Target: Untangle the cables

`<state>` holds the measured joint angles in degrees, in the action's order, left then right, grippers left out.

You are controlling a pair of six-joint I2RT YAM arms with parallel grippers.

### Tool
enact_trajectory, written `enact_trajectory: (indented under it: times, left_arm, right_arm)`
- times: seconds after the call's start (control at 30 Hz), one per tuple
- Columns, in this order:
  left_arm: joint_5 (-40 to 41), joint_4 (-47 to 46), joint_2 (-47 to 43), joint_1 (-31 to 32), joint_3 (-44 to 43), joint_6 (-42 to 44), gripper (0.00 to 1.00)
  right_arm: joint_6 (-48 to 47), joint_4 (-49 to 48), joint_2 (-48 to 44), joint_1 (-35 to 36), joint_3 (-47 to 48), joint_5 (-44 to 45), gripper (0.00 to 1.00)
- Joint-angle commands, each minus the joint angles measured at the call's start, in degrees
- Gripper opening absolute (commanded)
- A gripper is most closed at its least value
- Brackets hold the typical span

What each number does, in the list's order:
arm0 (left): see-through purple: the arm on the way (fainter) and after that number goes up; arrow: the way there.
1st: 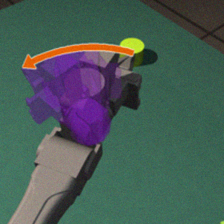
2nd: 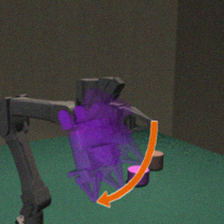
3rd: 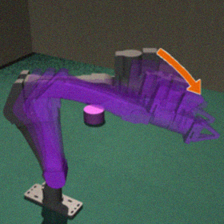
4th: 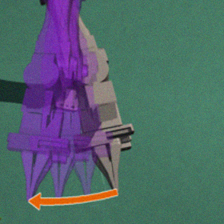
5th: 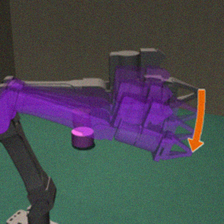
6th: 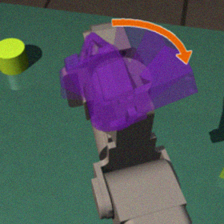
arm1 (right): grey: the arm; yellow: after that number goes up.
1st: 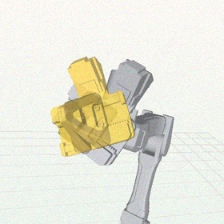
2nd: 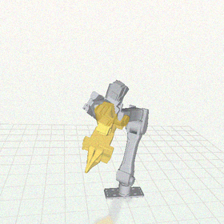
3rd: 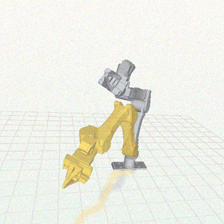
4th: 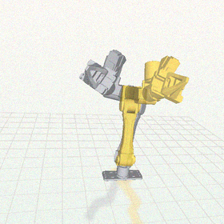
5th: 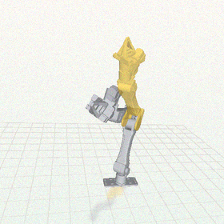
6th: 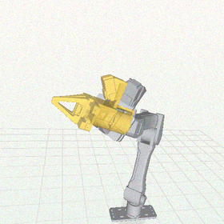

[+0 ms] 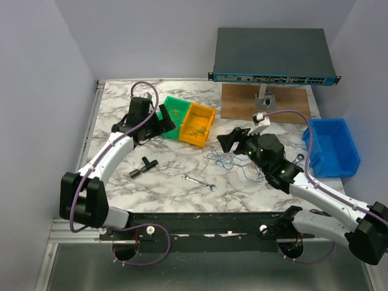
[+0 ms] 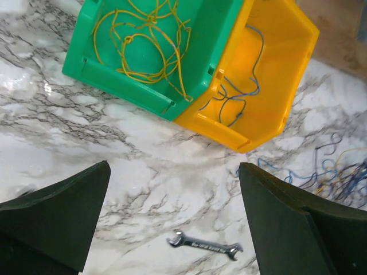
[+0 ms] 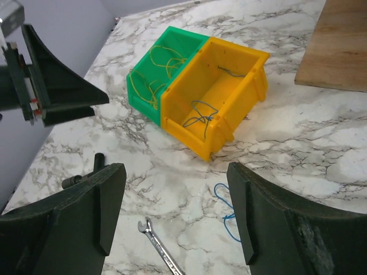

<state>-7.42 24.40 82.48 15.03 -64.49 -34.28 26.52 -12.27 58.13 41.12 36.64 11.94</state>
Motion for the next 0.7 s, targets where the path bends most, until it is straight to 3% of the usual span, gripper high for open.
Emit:
enact_trajectory:
  times: [0.0, 0.17, 0.3, 0.4, 0.47, 0.5, 0.57, 0.67]
  left_arm:
    - [2.6, -18.3, -4.0, 0.1, 11.2, -14.4, 0.91]
    - [3.6, -20.7, 1.5, 0.2, 10.4, -20.8, 0.62]
    - [4.5, -20.2, 6.7, 0.2, 6.5, -21.4, 0.55]
    - [5.2, -18.6, 10.5, -0.3, 3.0, -20.4, 0.37]
    - [5.8, -17.7, 12.9, -0.6, 0.6, -19.8, 0.33]
    - [5.5, -17.1, 14.2, -0.8, -1.0, -19.5, 0.28]
    - [4.7, -15.0, 17.0, -1.3, -4.2, -18.7, 0.00]
    - [4.3, -13.1, 20.9, -1.3, -8.5, -16.4, 0.00]
  right_arm:
    - [0.5, 2.2, -2.6, -0.4, -1.0, -0.3, 0.79]
    - [0.8, 2.9, -4.5, -0.5, -0.9, -1.0, 0.78]
    - [0.8, 3.5, -5.6, -0.5, -0.5, -1.2, 0.78]
    - [0.3, 4.3, -5.9, -0.5, 0.1, -1.1, 0.77]
    - [0.0, 4.6, -5.9, -0.5, 0.4, -1.0, 0.77]
    - [-0.1, 4.7, -5.9, -0.5, 0.6, -1.0, 0.77]
    - [-0.3, 5.0, -5.8, -0.4, 0.7, -0.8, 0.76]
    - [-0.8, 5.1, -5.8, -0.4, 0.9, -0.6, 0.76]
